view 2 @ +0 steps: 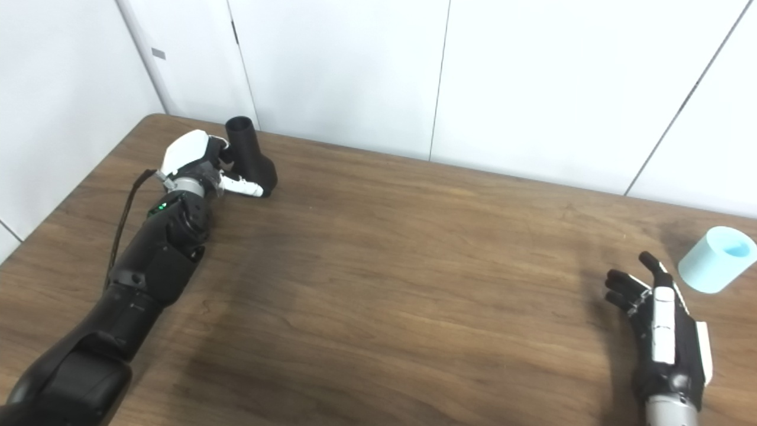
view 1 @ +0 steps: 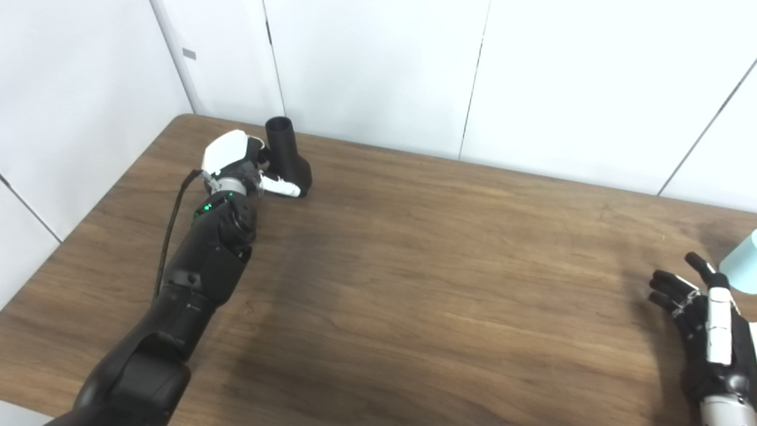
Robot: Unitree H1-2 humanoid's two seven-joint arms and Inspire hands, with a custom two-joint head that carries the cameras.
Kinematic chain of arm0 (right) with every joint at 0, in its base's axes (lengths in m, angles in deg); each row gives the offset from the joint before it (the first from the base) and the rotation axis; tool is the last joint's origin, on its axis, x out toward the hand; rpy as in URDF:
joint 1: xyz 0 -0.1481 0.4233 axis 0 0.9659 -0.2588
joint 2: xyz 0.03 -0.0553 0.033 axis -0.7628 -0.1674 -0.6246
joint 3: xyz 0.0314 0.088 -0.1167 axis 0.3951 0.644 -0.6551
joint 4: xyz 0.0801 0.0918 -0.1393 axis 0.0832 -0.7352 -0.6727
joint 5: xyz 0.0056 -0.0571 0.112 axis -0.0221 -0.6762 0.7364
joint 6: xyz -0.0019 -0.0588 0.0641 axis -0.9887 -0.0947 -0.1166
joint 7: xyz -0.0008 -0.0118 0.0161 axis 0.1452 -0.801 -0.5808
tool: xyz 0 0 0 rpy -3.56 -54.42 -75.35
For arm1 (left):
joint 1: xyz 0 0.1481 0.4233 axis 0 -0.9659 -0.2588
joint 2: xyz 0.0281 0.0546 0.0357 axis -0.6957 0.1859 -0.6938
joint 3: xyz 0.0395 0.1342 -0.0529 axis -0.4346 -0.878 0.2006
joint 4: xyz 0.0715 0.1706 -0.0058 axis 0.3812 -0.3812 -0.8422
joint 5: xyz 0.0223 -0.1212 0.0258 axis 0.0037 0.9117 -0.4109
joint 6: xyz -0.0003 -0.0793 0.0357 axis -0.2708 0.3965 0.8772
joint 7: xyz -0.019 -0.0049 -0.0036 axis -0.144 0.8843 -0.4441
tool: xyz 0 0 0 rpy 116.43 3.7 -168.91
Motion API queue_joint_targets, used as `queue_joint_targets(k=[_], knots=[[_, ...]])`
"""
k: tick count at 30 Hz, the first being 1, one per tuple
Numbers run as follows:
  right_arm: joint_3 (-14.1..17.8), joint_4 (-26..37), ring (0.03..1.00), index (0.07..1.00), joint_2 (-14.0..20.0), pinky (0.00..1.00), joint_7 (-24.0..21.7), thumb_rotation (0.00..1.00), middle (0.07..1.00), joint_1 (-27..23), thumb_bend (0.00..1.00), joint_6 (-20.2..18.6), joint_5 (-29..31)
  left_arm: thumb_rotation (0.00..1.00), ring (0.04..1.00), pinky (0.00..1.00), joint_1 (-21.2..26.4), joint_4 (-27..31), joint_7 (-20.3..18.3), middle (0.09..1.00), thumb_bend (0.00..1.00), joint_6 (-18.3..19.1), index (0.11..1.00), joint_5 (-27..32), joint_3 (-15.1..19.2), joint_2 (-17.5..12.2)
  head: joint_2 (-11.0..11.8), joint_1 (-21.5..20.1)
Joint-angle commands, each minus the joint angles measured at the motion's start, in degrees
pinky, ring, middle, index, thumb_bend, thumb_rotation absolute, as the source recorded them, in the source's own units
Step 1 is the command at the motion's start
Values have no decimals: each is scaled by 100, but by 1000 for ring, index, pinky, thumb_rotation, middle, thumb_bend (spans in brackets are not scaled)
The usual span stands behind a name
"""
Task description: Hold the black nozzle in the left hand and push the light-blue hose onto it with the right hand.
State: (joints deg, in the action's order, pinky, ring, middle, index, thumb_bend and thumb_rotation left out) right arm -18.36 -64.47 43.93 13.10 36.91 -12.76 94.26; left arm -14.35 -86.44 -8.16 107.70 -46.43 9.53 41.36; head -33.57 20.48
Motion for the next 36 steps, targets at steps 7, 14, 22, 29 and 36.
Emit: queue_joint_targets(k=[7, 14, 22, 29, 36], knots=[[29, 59, 680, 806, -5, 711, -27, 886, 629, 92, 254, 9, 43, 47, 681, 679, 33, 52, 155, 644, 522, 29, 483, -109, -39, 19, -37, -14], [38, 20, 650, 790, -16, 703, -37, 879, 607, 80, 268, 45, 96, 44, 603, 598, -48, 157, 511, 582, 521, -133, 483, 13, -40, 29, -53, -48], [5, -1, 641, 776, -13, 696, -102, 902, 577, 85, 246, 122, 137, 0, 565, 519, -225, 619, 675, 554, 514, -129, 469, -29, -162, 20, -67, -135], [-21, 2, 626, 763, -39, 674, -78, 903, 564, 99, 220, 152, 128, 0, 606, 541, -363, 1105, 557, 551, 514, -104, 465, -213, -432, -53, -84, -215], [-80, -28, 635, 778, -46, 662, -52, 944, 573, 115, 253, 246, 37, 0, 644, 614, -610, 1761, 587, 534, 518, -174, 463, -428, -626, 33, -103, -335]])
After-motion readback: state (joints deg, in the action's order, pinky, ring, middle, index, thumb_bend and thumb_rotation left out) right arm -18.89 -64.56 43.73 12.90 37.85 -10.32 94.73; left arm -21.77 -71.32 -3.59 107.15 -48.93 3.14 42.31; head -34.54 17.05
